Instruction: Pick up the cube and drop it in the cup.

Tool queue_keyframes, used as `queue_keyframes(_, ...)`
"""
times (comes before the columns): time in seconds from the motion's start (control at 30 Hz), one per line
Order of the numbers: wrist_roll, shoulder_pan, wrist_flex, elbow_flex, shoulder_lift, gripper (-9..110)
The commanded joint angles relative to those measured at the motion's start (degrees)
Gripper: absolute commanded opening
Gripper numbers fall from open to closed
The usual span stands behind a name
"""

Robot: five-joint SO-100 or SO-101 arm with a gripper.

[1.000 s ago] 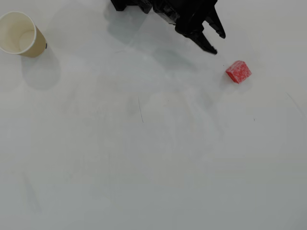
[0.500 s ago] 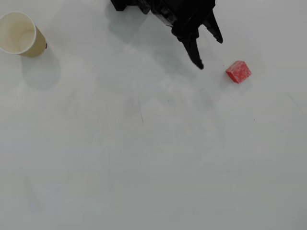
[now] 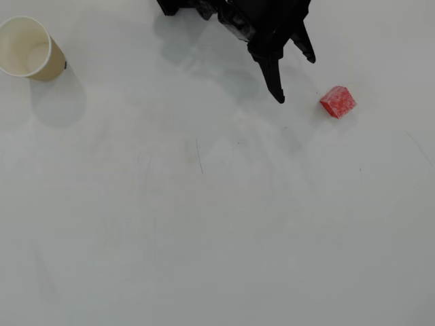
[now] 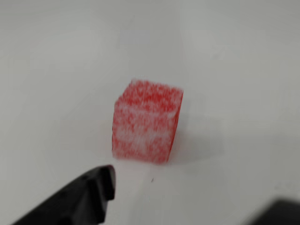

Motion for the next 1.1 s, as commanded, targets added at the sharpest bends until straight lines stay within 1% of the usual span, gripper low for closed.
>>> queue_keyframes(0.0, 0.35, -0.97, -5.36, -6.15, -6.15, 38)
queue_keyframes(0.2, 0.35, -3.34, -11.07, -12.57, -17.84, 38)
queue_keyframes(0.53, 0.35, -3.52, -18.54, -19.34, -32.26, 38)
queue_keyframes(0.73, 0.62, -1.58, -18.81, -27.6, -41.75, 38)
queue_keyframes(1.07, 0.97, -1.41, -21.8, -35.95, -55.81, 38)
